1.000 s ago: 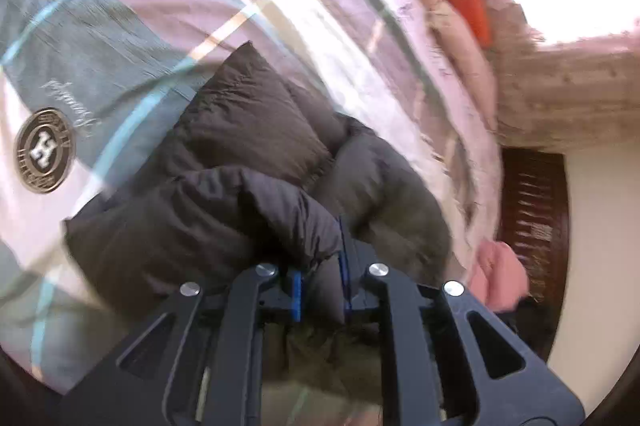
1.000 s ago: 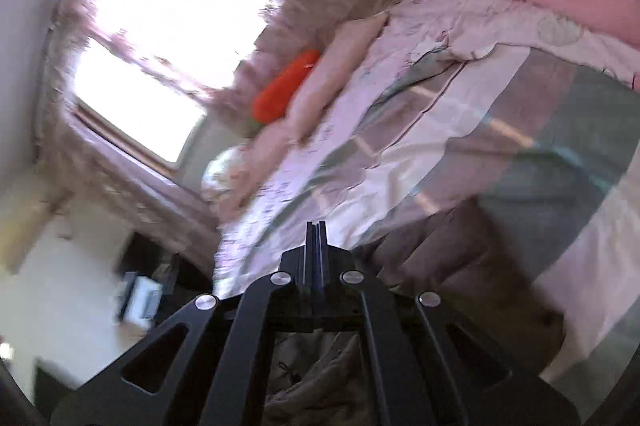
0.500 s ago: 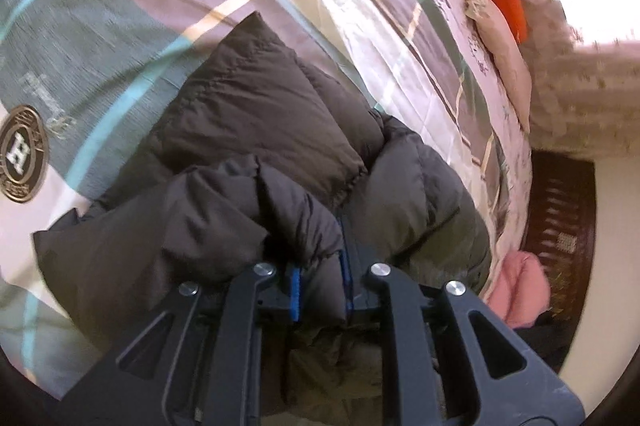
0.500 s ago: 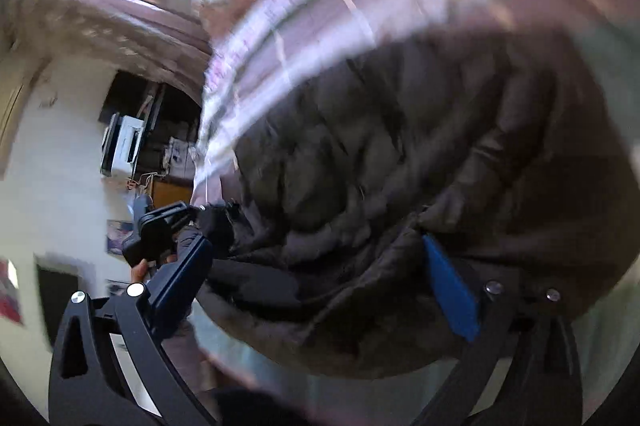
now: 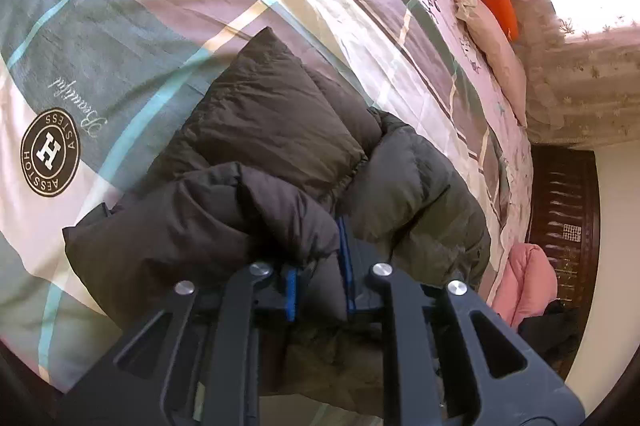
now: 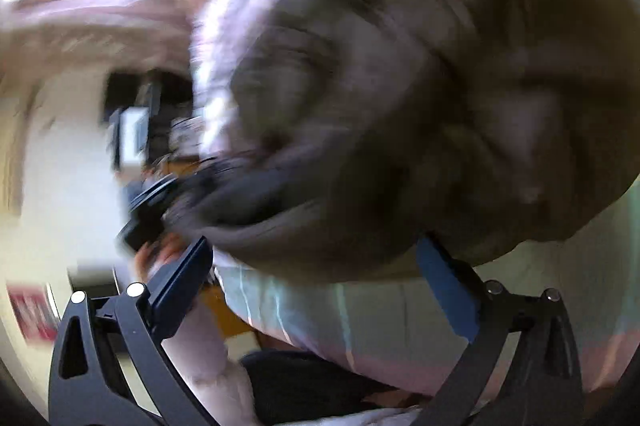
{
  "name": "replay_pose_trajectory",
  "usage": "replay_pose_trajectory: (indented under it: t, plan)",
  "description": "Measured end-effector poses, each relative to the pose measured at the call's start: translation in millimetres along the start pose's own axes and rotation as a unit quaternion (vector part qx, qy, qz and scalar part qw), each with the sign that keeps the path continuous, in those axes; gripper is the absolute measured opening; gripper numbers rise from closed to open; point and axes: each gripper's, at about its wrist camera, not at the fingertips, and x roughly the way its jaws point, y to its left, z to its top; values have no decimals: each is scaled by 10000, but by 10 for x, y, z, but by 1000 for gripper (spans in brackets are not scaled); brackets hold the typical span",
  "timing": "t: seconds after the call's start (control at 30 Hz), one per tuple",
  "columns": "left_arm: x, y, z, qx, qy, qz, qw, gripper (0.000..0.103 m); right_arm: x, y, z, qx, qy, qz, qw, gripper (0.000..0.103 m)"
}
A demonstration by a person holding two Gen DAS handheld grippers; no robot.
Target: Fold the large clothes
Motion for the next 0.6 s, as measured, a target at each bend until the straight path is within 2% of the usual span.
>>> replay_pose_trajectory:
  t: [0.03, 0.07, 0.1, 0.17, 0.23, 0.27, 0.33, 0.43, 0.47, 0.53, 0.57, 0.6]
  plan:
    - [-6, -11, -5, -5, 15, -42, 10000, 16, 61, -38, 38, 94, -29, -41, 9999, 71]
    - [-11, -18, -6, -12, 27, -93, 10000, 18, 105, -27, 92, 85, -131, -167, 9997, 47]
    - [-29, -42, -5, 6, 2, -147, 9999, 19, 76, 63, 140, -90, -373, -233, 9990, 32]
    - [-125, -146, 8, 228, -297, -40, 9993, 19, -72, 367, 211, -646, -978, -567, 9915, 19]
    - [-272, -293, -6, 555, -727, 210, 9956, 19, -243, 726, 272, -1251, -1721, -833, 9735, 15]
    - [-360, -381, -28, 748, -949, 255, 9923, 21, -295, 908, 326, -1568, -2095, -943, 9605, 13]
    - [-525, -520, -86, 1020, -1331, 198, 9856, 28, -284, 1095, 483, -1809, -2490, -986, 9463, 13]
    - [-767, -672, -174, 1382, -1817, -119, 9735, 35, -141, 1128, 886, -1572, -2864, -892, 9409, 13]
    - [-821, -701, -193, 1494, -1942, -193, 9693, 41, -36, 1094, 1055, -1440, -2892, -909, 9420, 13]
    - [-900, -713, -221, 1554, -2295, -12, 9608, 53, 135, 1029, 1297, -1319, -2909, -1193, 9401, 14]
    - [-944, -714, -236, 1578, -2567, 271, 9531, 60, 220, 977, 1407, -1308, -2942, -1342, 9372, 16]
    - [-951, -719, -232, 1605, -2659, 417, 9496, 63, 293, 945, 1464, -1318, -2969, -1405, 9353, 19]
